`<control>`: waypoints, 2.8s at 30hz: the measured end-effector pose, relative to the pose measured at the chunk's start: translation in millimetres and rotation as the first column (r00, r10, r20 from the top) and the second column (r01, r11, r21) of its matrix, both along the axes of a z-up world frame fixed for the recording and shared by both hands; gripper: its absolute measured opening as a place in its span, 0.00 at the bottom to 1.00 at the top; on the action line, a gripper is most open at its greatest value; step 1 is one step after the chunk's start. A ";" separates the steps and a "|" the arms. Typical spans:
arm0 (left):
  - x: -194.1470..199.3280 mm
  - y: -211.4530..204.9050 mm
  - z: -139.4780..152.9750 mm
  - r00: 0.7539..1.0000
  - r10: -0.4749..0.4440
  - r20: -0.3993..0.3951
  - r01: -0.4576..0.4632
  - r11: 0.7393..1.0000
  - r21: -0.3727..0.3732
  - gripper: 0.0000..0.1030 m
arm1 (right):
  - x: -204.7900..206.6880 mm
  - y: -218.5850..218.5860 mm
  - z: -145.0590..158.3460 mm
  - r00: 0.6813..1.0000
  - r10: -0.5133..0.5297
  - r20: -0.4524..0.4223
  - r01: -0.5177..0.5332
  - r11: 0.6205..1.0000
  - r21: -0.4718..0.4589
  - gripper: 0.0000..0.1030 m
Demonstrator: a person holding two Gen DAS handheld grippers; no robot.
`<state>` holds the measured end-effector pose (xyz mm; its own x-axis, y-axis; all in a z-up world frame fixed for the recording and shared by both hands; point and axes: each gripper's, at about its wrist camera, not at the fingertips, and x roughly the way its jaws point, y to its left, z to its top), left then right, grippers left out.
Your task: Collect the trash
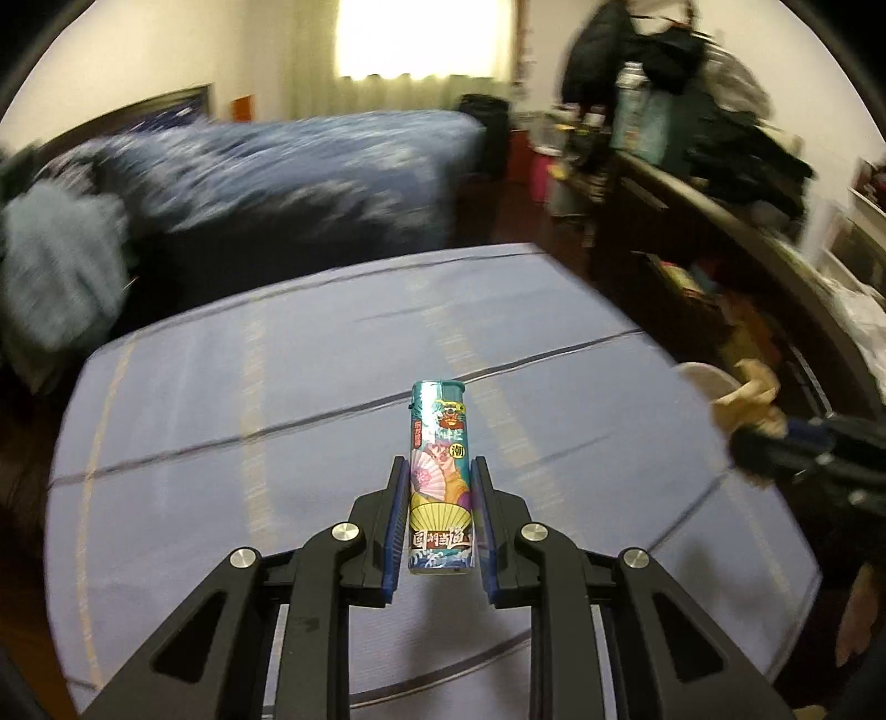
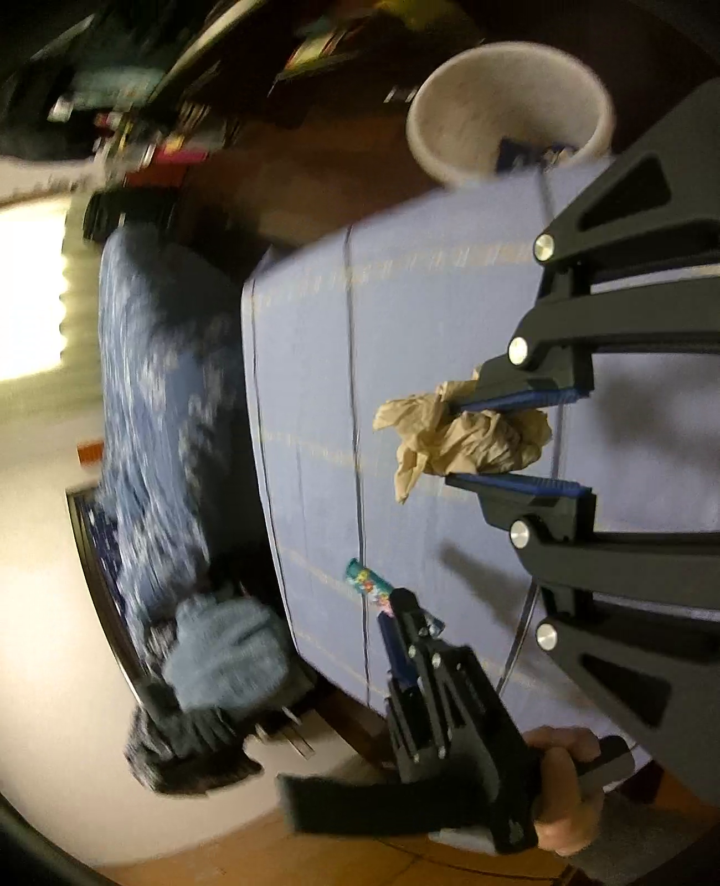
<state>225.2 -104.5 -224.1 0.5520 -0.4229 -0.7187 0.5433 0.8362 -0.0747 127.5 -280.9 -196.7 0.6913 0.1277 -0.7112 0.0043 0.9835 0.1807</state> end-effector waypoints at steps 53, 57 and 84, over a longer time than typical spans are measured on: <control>-19.8 -318.9 -21.5 0.951 -0.292 -0.102 0.292 0.956 -0.009 0.76 | -62.9 -272.8 -61.6 0.865 -0.501 -0.010 0.501 0.865 0.024 0.56; -25.1 -304.7 -8.1 0.970 -0.237 -0.047 0.238 0.971 0.020 0.78 | -70.9 -258.5 -56.4 0.861 -0.509 -0.015 0.508 0.861 -0.012 0.56; -92.8 -11.9 109.7 0.923 0.340 0.183 -0.348 0.937 0.018 0.96 | -110.1 -17.3 73.3 0.970 -0.160 0.183 0.170 0.985 -0.041 0.84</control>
